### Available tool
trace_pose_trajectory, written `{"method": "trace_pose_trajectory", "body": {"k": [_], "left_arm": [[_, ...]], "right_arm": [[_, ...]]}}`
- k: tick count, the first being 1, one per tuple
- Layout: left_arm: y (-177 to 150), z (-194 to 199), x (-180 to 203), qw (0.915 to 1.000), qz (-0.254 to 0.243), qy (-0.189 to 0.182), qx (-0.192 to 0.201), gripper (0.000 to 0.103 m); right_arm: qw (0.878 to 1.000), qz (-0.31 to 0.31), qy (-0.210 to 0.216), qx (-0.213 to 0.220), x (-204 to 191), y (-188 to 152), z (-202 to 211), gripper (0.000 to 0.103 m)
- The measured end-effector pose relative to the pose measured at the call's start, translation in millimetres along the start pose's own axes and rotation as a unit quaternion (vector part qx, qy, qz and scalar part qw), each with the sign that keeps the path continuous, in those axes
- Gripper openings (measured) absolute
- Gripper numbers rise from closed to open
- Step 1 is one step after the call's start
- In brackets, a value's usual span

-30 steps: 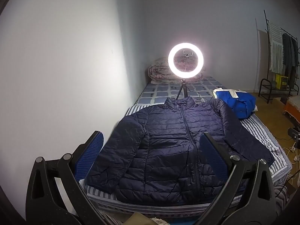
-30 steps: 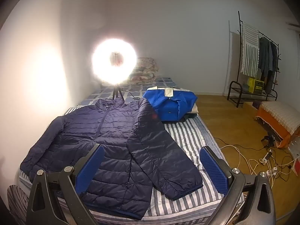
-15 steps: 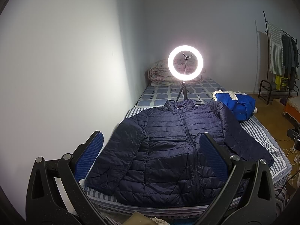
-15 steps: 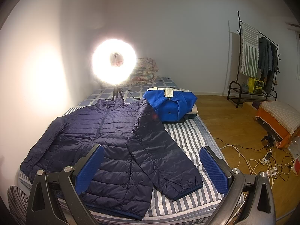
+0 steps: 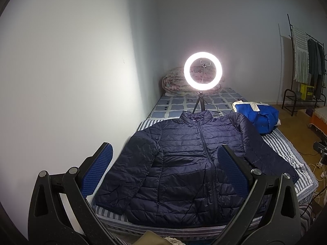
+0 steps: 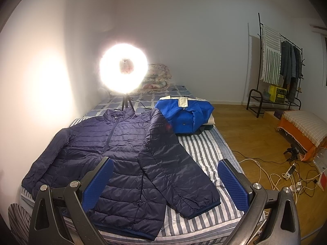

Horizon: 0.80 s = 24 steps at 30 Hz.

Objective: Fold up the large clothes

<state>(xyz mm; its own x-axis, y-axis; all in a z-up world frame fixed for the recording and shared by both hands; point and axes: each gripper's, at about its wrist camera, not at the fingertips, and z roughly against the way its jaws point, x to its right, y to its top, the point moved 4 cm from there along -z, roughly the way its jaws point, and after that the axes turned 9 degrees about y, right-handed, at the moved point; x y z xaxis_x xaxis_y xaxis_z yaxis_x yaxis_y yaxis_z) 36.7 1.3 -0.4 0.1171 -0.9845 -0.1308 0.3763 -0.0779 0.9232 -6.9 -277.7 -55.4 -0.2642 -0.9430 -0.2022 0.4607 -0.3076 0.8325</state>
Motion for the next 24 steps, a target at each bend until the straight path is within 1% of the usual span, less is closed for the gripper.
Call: {"method": "trace_pose_trajectory", "body": {"k": [24], "left_arm": [[3.3,0.6,-2.1,1.0,0.003,0.001,0.004,0.103]], "right_arm": [[1.0,0.001,0.0,0.0,-0.3,0.6,-0.2,0.103]]}}
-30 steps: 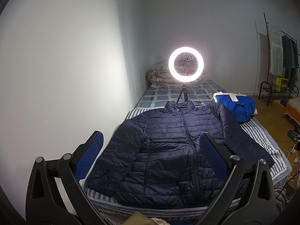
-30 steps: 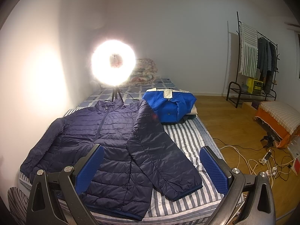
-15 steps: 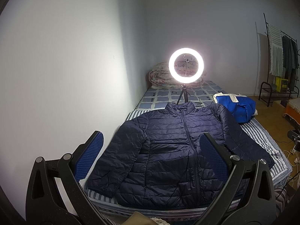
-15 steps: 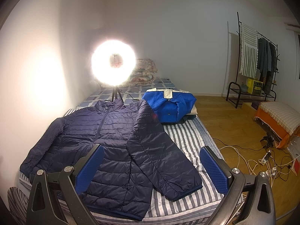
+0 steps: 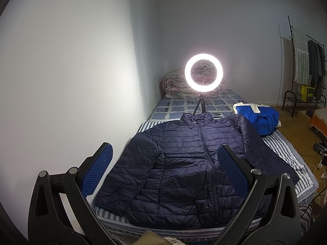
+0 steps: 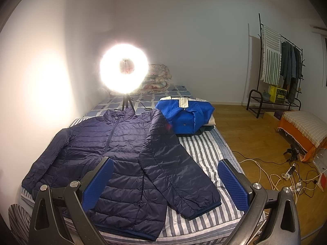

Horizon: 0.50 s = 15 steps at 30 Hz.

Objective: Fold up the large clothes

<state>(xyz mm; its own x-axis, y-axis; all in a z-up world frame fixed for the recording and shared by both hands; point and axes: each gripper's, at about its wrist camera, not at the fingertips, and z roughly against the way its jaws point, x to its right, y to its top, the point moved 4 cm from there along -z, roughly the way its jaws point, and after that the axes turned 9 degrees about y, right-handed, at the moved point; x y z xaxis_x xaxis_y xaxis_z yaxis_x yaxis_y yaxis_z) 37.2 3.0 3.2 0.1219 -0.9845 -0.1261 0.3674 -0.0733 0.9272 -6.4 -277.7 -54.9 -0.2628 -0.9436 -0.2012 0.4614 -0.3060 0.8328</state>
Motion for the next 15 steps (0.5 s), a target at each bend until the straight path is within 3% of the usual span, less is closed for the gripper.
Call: {"method": "trace_pose_trajectory", "body": {"k": [15], "left_arm": [[-4.9,-6.9,-7.4,1.0,0.004,0.005,-0.004,0.103]], "right_arm": [[1.0,0.008,0.006,-0.002,-14.0,5.2,-4.0,0.103]]}}
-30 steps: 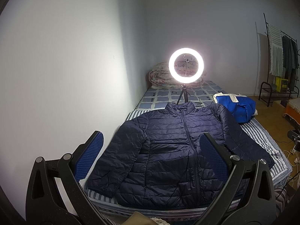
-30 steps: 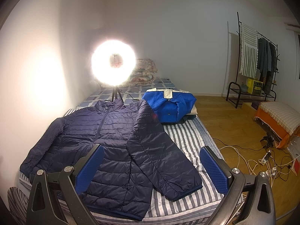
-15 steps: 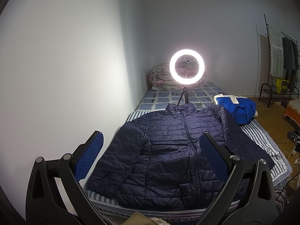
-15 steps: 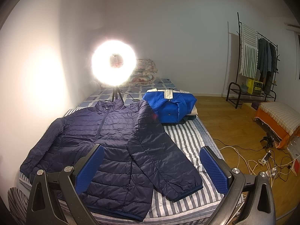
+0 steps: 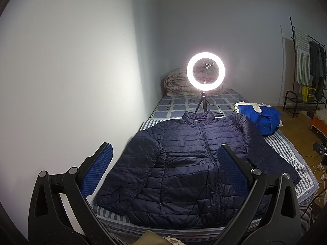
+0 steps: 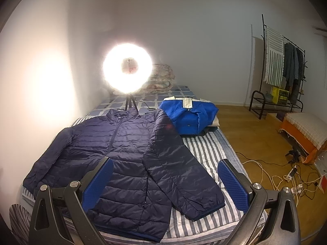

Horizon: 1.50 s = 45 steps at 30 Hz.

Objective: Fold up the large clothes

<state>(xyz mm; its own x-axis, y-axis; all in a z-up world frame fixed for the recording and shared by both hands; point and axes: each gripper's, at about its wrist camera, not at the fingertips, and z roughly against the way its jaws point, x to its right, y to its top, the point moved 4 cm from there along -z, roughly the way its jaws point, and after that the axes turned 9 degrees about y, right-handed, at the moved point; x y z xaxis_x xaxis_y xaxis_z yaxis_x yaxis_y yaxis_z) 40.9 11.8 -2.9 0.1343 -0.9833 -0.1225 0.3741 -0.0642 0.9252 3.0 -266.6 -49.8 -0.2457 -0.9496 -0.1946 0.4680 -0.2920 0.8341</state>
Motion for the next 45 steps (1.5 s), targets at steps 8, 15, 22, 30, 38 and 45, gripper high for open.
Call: {"method": "trace_pose_trajectory", "body": {"k": [8,15,22,30,38,45], "left_arm": [[-9.1,-7.3,-12.8,0.9998,0.002,0.018,-0.002,0.103],[-23.2,-10.6,-45.5,0.998,0.007,0.063,-0.002,0.103],[-44.7,-8.9,-78.3,0.9947,0.01,0.102,-0.015,0.103],[-84.6,-5.3,-113.9,0.9901,0.014,0.13,-0.052,0.103],[-124.8,4.0,-144.5,0.9846,0.053,0.139,-0.093,0.097],[-142.5,10.7,-165.5,0.9785,0.076,0.153,-0.116,0.096]], "right_arm": [[1.0,0.009,0.013,-0.001,-14.4,4.6,-8.5,0.103],[0.999,0.031,0.044,-0.005,-41.7,14.1,-29.8,0.103],[0.989,0.093,0.115,-0.007,-102.3,25.0,-63.8,0.102],[0.94,0.192,0.28,-0.026,-215.7,10.7,-103.4,0.093],[0.871,0.281,0.383,-0.122,-340.4,-31.3,-146.3,0.065],[0.785,0.329,0.473,-0.228,-430.8,-104.1,-180.8,0.047]]}}
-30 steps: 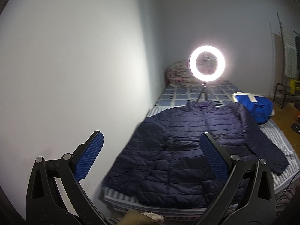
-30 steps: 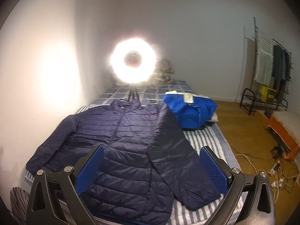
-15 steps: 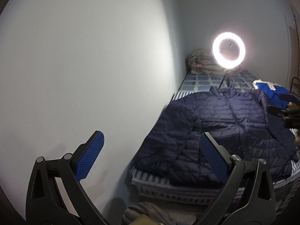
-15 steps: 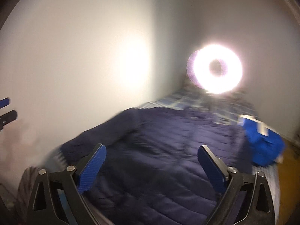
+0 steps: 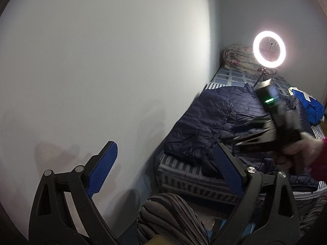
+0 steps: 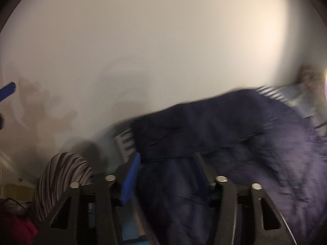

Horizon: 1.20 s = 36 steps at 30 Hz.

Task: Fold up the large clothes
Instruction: 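Reach the right tool to a jacket sleeve cuff and grasp it, then lift the cuff with the right tool, fold the sleeve across the body, release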

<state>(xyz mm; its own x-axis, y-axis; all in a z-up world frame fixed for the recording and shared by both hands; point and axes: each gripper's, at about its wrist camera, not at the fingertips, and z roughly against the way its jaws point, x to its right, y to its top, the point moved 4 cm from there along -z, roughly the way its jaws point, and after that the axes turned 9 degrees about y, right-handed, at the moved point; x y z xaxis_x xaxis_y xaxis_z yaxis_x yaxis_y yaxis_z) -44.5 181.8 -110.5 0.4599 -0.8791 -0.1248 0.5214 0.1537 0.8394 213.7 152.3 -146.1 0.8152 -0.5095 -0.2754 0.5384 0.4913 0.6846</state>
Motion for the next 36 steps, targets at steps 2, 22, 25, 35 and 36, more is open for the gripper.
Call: {"method": "trace_pose_trajectory", "body": {"k": [2,22,25,35,36], "left_arm": [[-3.1,-2.9,-1.0,1.0,0.0,-0.001,-0.006,0.096],[-15.9,-32.9,-4.7,0.9988,0.016,0.011,-0.045,0.096],[-15.9,-37.9,1.8,0.9988,0.01,0.004,-0.048,0.096],[1.4,-51.7,51.0,0.998,-0.026,-0.04,-0.042,0.096],[4.4,-54.0,57.1,0.9978,-0.029,-0.045,-0.04,0.096]], "right_arm": [[0.999,-0.002,0.019,-0.029,-3.0,0.8,-31.4,0.046],[0.981,0.09,0.016,-0.169,-26.5,-7.4,-174.4,0.014],[0.987,0.055,0.037,-0.146,-19.3,1.2,-162.1,0.004],[0.996,-0.065,0.065,0.007,60.2,40.0,-52.3,0.002],[0.994,-0.089,0.064,0.028,79.1,42.7,-38.1,0.001]]}}
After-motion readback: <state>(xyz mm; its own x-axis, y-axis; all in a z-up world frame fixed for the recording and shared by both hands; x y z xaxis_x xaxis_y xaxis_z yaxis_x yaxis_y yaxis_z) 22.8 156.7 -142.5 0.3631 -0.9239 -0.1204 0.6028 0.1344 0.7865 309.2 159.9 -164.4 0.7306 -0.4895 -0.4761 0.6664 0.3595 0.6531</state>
